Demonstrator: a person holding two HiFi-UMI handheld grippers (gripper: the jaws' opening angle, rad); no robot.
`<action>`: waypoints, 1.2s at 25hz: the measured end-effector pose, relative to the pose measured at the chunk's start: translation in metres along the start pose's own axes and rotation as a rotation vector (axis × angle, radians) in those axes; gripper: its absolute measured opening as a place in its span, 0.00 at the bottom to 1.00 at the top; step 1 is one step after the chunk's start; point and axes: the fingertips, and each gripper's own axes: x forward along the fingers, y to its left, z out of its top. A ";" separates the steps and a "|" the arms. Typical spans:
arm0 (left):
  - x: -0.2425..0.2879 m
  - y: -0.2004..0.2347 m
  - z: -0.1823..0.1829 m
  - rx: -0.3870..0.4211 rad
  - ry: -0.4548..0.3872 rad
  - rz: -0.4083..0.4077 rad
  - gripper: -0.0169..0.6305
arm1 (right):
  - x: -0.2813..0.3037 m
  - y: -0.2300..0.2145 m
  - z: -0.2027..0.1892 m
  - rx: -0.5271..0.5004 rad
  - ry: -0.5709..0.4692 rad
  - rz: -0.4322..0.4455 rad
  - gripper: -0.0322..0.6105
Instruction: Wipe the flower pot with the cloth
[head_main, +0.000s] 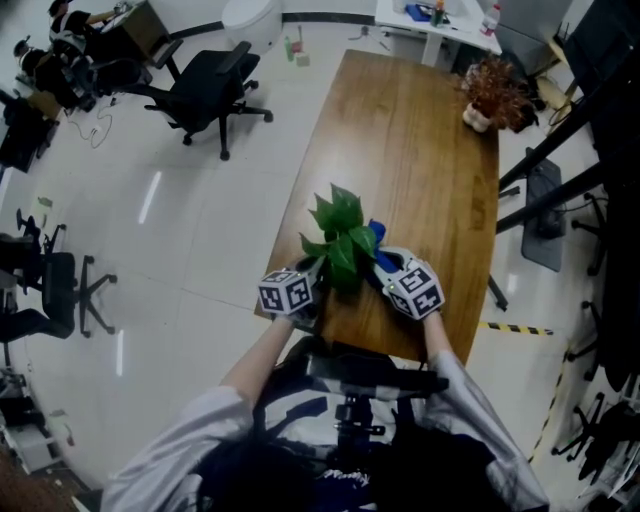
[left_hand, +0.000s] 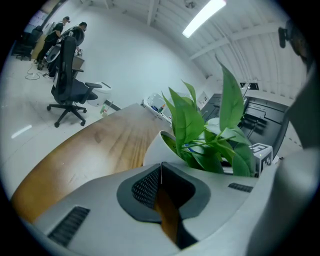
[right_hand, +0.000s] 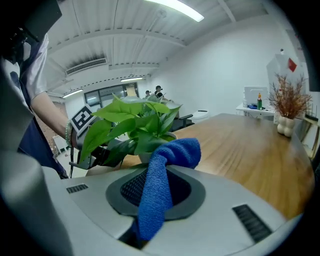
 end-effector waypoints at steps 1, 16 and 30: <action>0.000 0.004 0.003 0.004 -0.001 0.000 0.03 | 0.003 0.004 -0.002 -0.001 0.003 0.004 0.15; -0.013 0.025 0.014 -0.049 -0.051 0.025 0.03 | 0.020 0.027 -0.029 0.101 0.053 0.043 0.15; 0.000 0.019 -0.005 -0.200 -0.114 0.072 0.03 | 0.021 -0.031 0.040 -0.151 0.058 0.012 0.15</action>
